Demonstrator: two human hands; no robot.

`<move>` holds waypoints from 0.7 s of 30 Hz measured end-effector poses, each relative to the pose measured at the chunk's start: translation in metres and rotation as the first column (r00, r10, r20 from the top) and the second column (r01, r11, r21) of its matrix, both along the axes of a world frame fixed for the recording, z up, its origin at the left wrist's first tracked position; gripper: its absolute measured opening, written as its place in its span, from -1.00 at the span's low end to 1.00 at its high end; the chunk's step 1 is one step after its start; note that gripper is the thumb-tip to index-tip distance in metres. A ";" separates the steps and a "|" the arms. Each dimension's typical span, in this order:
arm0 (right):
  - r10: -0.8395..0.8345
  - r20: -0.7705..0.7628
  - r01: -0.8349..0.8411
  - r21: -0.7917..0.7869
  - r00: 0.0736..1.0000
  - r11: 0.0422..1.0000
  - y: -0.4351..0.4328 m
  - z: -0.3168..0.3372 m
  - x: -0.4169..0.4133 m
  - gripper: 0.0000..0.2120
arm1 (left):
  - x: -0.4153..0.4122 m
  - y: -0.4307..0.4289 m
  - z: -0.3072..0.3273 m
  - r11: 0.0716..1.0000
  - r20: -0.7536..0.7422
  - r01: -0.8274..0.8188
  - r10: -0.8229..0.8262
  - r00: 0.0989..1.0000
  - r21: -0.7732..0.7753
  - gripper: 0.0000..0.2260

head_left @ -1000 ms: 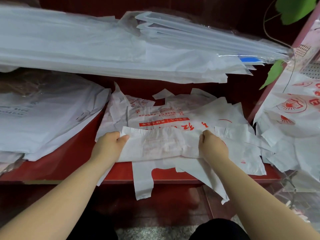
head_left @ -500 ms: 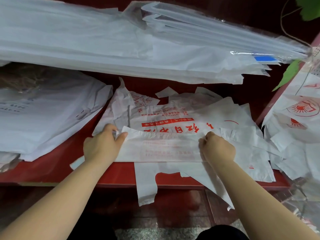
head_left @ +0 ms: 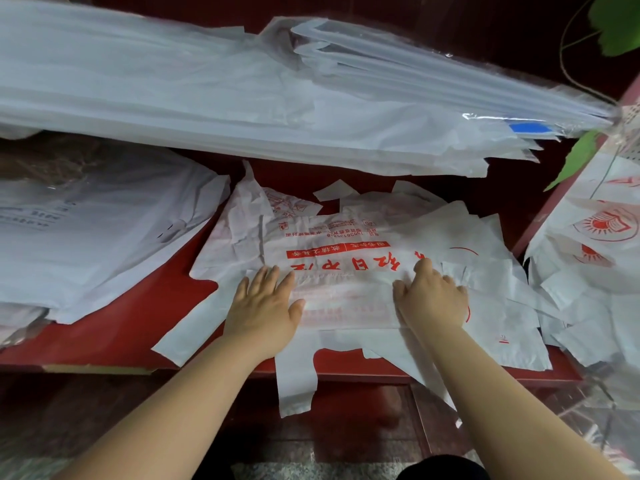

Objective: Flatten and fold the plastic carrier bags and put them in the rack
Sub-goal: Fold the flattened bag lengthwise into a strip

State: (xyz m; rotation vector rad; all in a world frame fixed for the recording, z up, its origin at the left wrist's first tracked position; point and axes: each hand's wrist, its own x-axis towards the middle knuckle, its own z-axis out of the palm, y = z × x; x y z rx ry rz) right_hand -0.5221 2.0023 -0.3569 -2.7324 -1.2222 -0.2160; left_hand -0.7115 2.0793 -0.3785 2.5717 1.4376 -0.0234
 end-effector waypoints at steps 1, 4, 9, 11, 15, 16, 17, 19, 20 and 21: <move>0.046 0.039 -0.049 0.069 0.998 0.996 0.002 -0.004 -0.005 -0.68 | 0.000 0.000 0.000 1.000 0.000 0.002 -0.002 1.000 -0.001 -0.52; 0.381 0.166 -0.409 0.194 0.909 0.891 0.011 -0.010 -0.033 -0.55 | 0.001 -0.001 0.001 1.000 0.018 0.007 -0.007 1.000 0.003 -0.53; 0.594 -0.169 -0.615 -0.128 0.786 0.778 0.017 -0.017 -0.061 -0.29 | 0.001 -0.002 0.002 1.000 0.014 0.000 0.000 1.000 0.003 -0.53; 0.528 -0.212 -0.563 -0.172 0.823 0.808 0.014 -0.017 -0.050 -0.48 | 0.001 -0.002 0.002 1.000 0.010 0.004 -0.004 1.000 0.000 -0.53; 0.439 -0.225 -0.484 -0.224 0.870 0.846 -0.002 -0.011 -0.020 -0.49 | 0.000 -0.002 0.002 1.000 0.018 0.010 -0.010 1.000 0.005 -0.53; 0.415 -0.226 -0.462 -0.226 0.881 0.858 -0.005 -0.011 -0.013 -0.49 | 0.000 -0.002 0.002 1.000 0.025 0.008 -0.008 1.000 0.009 -0.53; 0.391 -0.228 -0.438 -0.222 0.892 0.871 -0.007 -0.011 -0.006 -0.50 | 0.000 -0.001 0.002 1.000 0.032 0.009 -0.009 0.999 0.007 -0.53; 0.355 -0.222 -0.401 -0.214 0.908 0.891 -0.010 -0.013 0.002 -0.50 | 0.001 -0.002 0.003 1.000 0.067 0.010 -0.010 0.998 -0.005 -0.52; 0.349 -0.222 -0.393 -0.202 0.910 0.897 -0.011 -0.013 0.004 -0.50 | 0.000 -0.002 0.003 1.000 0.116 -0.002 0.003 0.993 -0.005 -0.50; 0.349 -0.219 -0.391 -0.192 0.911 0.900 -0.012 -0.014 0.005 -0.50 | -0.003 -0.001 0.005 0.999 0.190 -0.042 0.039 0.981 0.007 -0.48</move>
